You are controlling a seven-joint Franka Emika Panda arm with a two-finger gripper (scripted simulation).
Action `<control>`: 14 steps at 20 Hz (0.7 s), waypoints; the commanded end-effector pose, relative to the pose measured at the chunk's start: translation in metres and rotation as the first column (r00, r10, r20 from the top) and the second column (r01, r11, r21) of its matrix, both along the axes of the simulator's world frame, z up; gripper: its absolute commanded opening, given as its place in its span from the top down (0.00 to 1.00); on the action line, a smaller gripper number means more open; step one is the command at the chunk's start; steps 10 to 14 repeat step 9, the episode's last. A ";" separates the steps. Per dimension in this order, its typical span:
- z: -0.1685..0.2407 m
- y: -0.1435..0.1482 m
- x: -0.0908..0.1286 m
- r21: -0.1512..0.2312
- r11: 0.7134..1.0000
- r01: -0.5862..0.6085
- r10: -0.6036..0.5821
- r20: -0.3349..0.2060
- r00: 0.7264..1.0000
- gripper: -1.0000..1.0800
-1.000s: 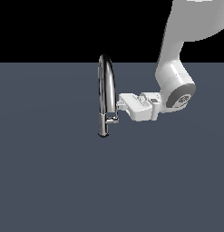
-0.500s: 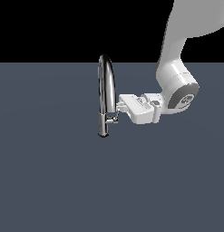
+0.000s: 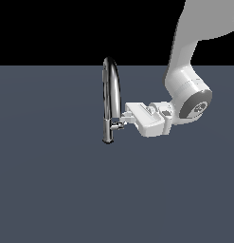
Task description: Turn on the faucet by rotating a designated handle.
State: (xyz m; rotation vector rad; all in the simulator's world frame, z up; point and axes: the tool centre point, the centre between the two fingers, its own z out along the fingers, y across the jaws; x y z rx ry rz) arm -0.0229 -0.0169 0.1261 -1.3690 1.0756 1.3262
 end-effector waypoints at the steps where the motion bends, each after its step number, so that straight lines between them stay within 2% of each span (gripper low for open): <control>1: -0.019 -0.003 -0.008 -0.002 1.000 0.004 -0.004 -0.015 1.000 1.00; 8: -0.063 -0.013 -0.025 -0.007 1.000 0.013 -0.013 -0.031 0.999 1.00; 14: -0.063 -0.013 -0.025 -0.007 1.000 0.013 -0.013 -0.031 0.999 1.00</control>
